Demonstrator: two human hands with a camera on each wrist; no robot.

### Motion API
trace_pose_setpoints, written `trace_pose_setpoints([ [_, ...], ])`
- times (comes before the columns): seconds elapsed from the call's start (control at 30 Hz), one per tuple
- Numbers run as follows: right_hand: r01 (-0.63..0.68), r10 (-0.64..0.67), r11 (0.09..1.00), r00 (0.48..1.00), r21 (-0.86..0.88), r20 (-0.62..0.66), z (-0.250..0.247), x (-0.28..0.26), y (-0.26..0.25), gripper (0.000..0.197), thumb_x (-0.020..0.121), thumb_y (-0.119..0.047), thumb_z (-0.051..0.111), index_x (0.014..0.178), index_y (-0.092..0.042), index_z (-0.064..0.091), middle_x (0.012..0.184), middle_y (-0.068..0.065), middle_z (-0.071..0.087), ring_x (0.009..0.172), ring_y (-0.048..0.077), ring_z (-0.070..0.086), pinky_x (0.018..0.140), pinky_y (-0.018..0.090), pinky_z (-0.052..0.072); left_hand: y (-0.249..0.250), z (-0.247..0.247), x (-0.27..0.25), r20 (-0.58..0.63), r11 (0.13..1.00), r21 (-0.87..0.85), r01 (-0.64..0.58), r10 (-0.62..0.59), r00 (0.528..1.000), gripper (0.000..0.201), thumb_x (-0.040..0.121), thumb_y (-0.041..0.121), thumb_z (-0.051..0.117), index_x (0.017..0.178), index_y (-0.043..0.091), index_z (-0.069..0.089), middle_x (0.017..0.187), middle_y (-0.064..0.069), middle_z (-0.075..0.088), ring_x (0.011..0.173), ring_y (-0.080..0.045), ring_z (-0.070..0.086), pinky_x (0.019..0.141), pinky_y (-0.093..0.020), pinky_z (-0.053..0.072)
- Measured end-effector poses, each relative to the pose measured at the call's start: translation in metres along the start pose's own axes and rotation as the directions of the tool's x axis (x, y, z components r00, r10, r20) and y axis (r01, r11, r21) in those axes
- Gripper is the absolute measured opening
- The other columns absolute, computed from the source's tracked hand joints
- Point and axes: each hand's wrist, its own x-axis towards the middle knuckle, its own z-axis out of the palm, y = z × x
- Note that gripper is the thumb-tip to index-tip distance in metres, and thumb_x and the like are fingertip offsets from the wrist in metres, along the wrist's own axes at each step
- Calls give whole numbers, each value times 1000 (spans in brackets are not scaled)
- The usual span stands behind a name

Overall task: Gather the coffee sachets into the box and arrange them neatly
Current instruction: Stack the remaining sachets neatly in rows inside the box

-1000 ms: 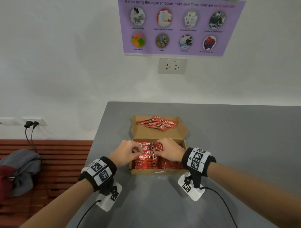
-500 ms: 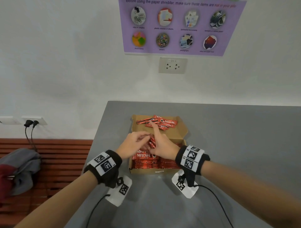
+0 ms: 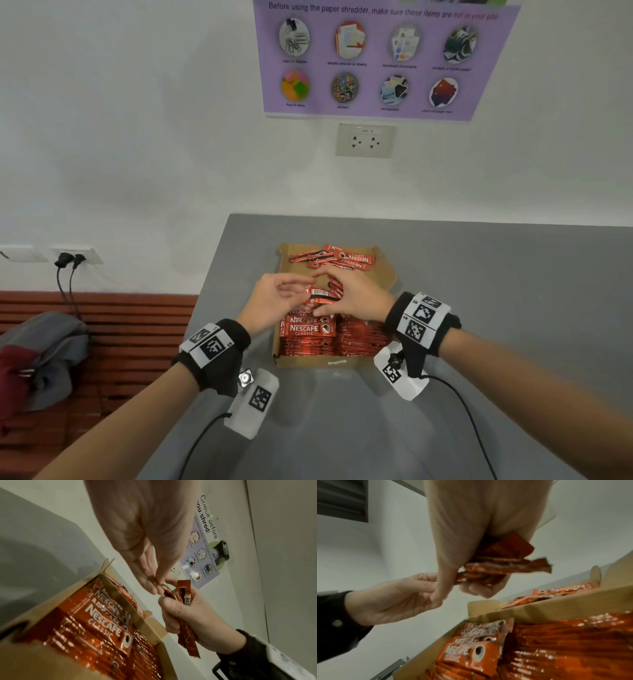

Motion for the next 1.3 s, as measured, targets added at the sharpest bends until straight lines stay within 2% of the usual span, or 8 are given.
trace_pose_setpoints([
  [0.1, -54, 49, 993, 997, 105, 54, -8, -5, 3, 53, 75, -31, 76, 120, -18, 51, 80, -7, 66, 56, 3, 60, 58, 24, 52, -3, -2, -1, -64, 999, 48, -20, 23, 998, 22, 83, 2, 65, 96, 20, 67, 93, -14, 71, 82, -27, 70, 75, -38, 58],
  [0.23, -74, 71, 997, 995, -31, -69, -21, -14, 22, 27, 83, -33, 67, 102, -15, 59, 83, -18, 55, 69, -9, 51, 63, 6, 42, -4, -21, -2, -152, 1000, -6, -29, 28, 988, 22, 81, 1, 66, 90, 21, 62, 89, -9, 66, 88, -27, 67, 71, -34, 59],
  [0.43, -123, 145, 986, 966, 111, -213, -17, -10, 18, 31, 94, -42, 46, 98, -18, 64, 78, 4, 69, 62, 10, 61, 62, 24, 45, 8, -16, -3, -91, 992, -106, -60, 51, 995, 35, 86, 1, 59, 113, 23, 59, 108, -2, 59, 99, -17, 62, 71, -31, 59],
  [0.53, -109, 155, 951, 978, 288, -142, -18, -8, 2, 27, 97, -31, 46, 97, -10, 62, 69, 4, 67, 40, -2, 49, 43, 9, 36, 7, -11, -1, -112, 985, -157, -68, 51, 992, 28, 86, -1, 58, 103, 20, 65, 111, -4, 61, 98, -19, 63, 70, -28, 59],
  [0.77, -95, 181, 932, 958, 350, -222, -10, -5, -1, 19, 89, -27, 61, 94, -9, 64, 74, -7, 62, 48, -7, 54, 48, 7, 40, -4, -14, -2, -248, 987, -7, -163, 156, 956, 24, 73, -7, 70, 72, 17, 72, 84, -3, 66, 77, -6, 65, 72, -16, 53],
  [0.9, -122, 210, 898, 963, 423, -168, -1, -3, -3, 33, 83, -42, 63, 110, -23, 59, 89, 3, 70, 59, 22, 62, 54, 36, 51, 1, -7, -2, -287, 972, -37, -231, 211, 934, 25, 71, -9, 70, 69, 16, 71, 80, -3, 64, 72, -2, 63, 71, -15, 52],
  [1.03, -138, 242, 831, 962, 539, -126, -5, -2, -6, 30, 94, -34, 48, 117, -16, 56, 70, 3, 67, 34, 7, 38, 34, 19, 29, 4, -7, -2, -270, 963, 6, -271, 262, 927, 29, 73, -9, 69, 69, 20, 71, 83, -1, 61, 77, 2, 59, 71, -15, 51],
  [1.3, -54, 174, 901, 954, 430, -245, -11, -8, -8, 16, 87, -14, 63, 101, -5, 67, 67, -8, 61, 47, -5, 53, 48, 8, 38, -1, -12, -5, -211, 955, 49, -293, 296, 932, 45, 77, -5, 67, 79, 39, 75, 93, 8, 68, 88, -4, 64, 75, -14, 52],
])
